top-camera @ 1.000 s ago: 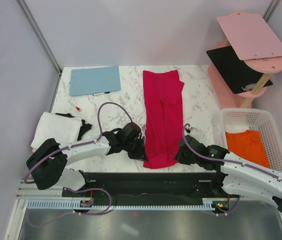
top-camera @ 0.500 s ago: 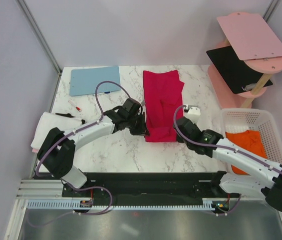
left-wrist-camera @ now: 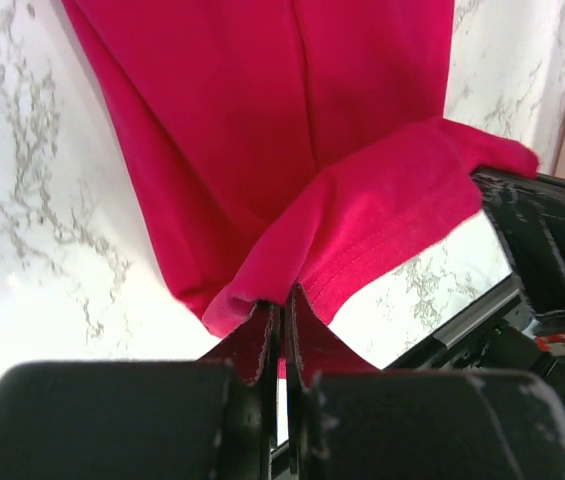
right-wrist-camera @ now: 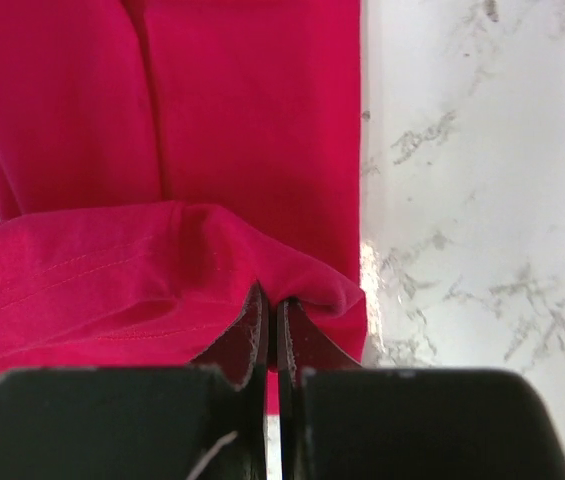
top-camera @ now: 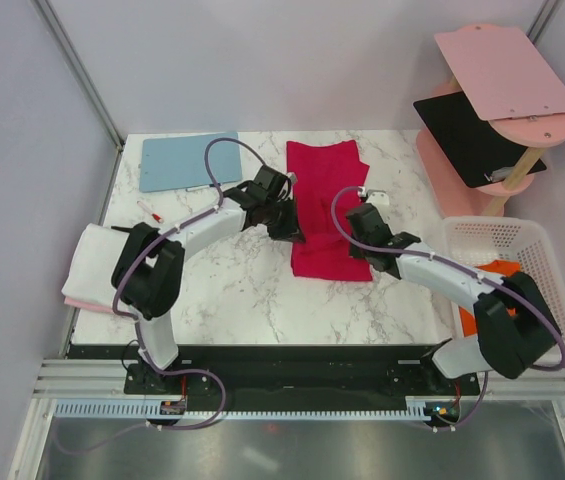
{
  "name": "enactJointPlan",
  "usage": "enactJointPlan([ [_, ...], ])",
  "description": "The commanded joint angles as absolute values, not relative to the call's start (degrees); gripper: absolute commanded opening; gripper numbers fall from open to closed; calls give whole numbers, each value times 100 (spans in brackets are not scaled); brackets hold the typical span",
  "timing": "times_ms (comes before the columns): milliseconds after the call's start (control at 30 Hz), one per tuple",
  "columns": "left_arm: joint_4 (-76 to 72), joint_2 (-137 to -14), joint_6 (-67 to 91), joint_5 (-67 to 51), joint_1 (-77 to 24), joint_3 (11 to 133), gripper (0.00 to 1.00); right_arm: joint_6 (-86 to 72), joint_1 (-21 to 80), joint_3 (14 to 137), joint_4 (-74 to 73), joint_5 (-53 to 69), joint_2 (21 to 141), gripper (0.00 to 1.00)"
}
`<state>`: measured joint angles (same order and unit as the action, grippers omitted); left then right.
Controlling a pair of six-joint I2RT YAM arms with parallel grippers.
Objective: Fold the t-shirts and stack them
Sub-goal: Fold the folded rectangular tshirt in 1/3 of the way
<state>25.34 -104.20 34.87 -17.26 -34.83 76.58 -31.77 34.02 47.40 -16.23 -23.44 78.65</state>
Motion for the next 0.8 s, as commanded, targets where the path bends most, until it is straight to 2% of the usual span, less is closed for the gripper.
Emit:
enactJointPlan([
  [0,2759,-10845,3199,-1978,-3393,8330,2,-2822,3147,5176,-950,-1846,8497,3],
  [100,2856,-11082,3208,-2004,-3296,8577,3,-2777,2919,5317,-686,-1697,8866,8],
  [133,2874,-11144,3199,-2065,-3270,8665,8,-2795,2822,5378,-633,-1583,8964,9],
  [233,2918,-11469,3147,-2363,-3059,9148,40,-2935,2453,5563,-327,-1390,9228,16],
  [267,2935,-11600,3112,-2390,-2963,9271,57,-2979,2278,5598,-229,-1354,9281,28],
  [300,2953,-11671,3103,-2408,-2901,9516,64,-2997,2198,5625,-98,-1319,9333,32],
  [367,2953,-11759,2972,-2435,-2787,9789,72,-2997,2005,5608,394,-1108,9360,54],
  [433,2944,-11786,2866,-2443,-2742,9870,76,-2988,1916,5537,719,-1029,9334,67],
  [467,2944,-11760,2778,-2417,-2716,9818,77,-2980,1864,5511,773,-924,9256,80],
  [567,2910,-11506,2681,-2365,-2698,9424,77,-2945,1828,5362,774,-888,8993,98],
  [767,2409,-10610,2873,-2294,-2707,7800,75,-2988,1811,4984,150,-765,8447,97],
])
